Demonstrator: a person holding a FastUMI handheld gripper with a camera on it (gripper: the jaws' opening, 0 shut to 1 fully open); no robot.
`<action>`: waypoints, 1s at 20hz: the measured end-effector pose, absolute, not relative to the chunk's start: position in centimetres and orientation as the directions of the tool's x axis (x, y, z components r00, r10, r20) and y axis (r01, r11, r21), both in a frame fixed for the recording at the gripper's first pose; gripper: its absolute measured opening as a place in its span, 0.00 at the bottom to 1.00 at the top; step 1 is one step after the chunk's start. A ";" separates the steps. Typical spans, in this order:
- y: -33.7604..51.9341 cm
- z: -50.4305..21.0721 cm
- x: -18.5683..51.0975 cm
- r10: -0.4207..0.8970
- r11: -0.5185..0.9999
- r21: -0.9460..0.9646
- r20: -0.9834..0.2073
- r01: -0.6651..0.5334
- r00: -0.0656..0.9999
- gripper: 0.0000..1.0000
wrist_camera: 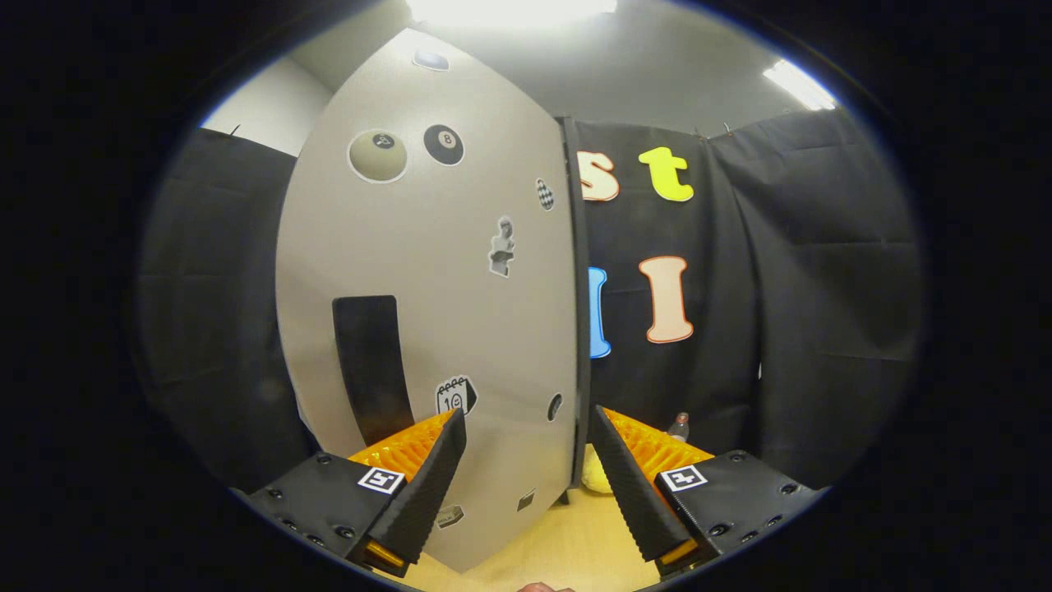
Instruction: Open the shoe cabinet door, grab the shoes and put them into the shoe cabinet, then close the shoe cabinet door.
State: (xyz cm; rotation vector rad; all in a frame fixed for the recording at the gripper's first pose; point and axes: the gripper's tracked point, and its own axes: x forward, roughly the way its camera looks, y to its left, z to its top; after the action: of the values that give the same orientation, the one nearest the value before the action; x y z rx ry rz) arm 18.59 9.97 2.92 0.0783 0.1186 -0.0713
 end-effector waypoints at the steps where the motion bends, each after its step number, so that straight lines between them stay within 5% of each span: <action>1: 11.7 2.3 19.5 -0.049 0.996 0.073 -0.132 0.059 0.990 0.97; 7: 18.6 1.3 24.4 0.061 0.998 0.044 -0.154 -0.055 0.986 0.97; 20: 9.9 6.1 14.8 -0.006 0.999 0.053 -0.022 0.007 1.000 0.97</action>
State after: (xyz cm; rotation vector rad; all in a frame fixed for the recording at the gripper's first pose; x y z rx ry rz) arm 14.85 9.91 6.09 0.0530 0.0217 -0.0063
